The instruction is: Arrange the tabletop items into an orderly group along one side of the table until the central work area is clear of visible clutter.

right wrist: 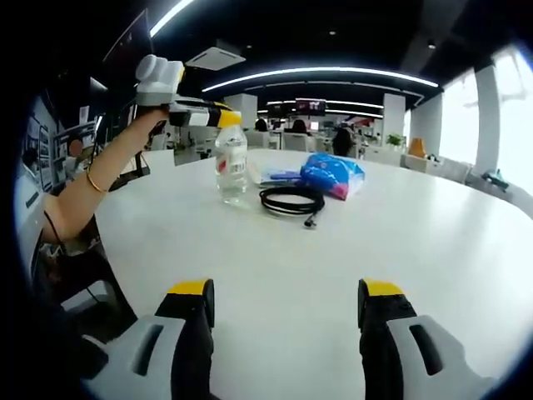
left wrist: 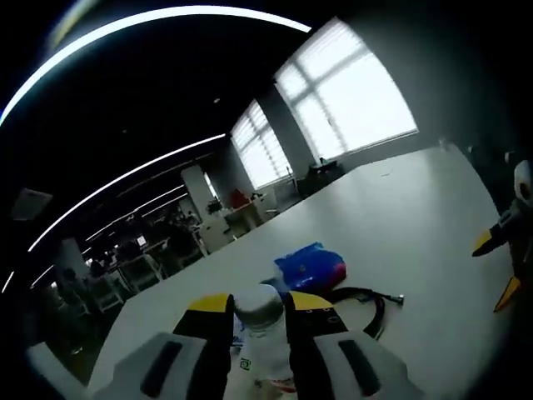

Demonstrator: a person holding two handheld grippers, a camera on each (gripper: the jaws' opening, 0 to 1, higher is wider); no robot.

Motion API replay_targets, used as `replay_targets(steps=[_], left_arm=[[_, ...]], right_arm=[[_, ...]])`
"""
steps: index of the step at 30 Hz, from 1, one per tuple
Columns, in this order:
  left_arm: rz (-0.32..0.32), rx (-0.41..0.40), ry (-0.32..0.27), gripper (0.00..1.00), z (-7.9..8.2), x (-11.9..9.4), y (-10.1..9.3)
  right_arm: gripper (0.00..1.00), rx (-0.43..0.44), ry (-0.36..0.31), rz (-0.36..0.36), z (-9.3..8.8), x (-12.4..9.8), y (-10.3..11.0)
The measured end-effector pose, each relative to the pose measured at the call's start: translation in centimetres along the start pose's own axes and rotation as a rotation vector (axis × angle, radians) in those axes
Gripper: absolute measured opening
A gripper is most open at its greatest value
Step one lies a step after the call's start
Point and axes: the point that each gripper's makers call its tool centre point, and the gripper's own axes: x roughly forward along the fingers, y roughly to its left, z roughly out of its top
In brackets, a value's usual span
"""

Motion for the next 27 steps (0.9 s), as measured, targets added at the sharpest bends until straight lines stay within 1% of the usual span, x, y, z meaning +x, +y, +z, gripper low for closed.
replay_targets(steps=[2,4,8,18,21,23,27], left_arm=[[0.008,-0.016,-0.003,0.23,-0.26,-0.01,0.41],[-0.003,-0.032,-0.016,0.23,-0.24,-0.04,0.27],[0.009,-0.016,-0.021,0.23,-0.2,-0.06,0.01],[0.01,-0.019,-0.023,0.23,-0.24,-0.02,0.02],[0.016,0.002,-0.031,0.23,-0.23,0.01,-0.05],[0.029,0.043,-0.05,0.23,-0.09,0.02,-0.07],[0.059,0.093,-0.06,0.24,0.08,0.0,-0.12]], right_arm=[[0.67,-0.006,0.009,0.001,-0.15,0.1,0.06],[0.67,-0.006,0.013,0.001,-0.23,0.15,0.1],[0.67,-0.003,0.009,0.005,-0.14,0.21,0.25],[0.67,-0.002,0.016,0.003,-0.32,0.19,0.24],[0.67,0.003,0.013,0.004,-0.32,0.17,0.21],[0.67,0.018,0.002,0.001,-0.17,0.17,0.1],[0.67,0.025,-0.015,0.006,0.14,0.11,0.19]])
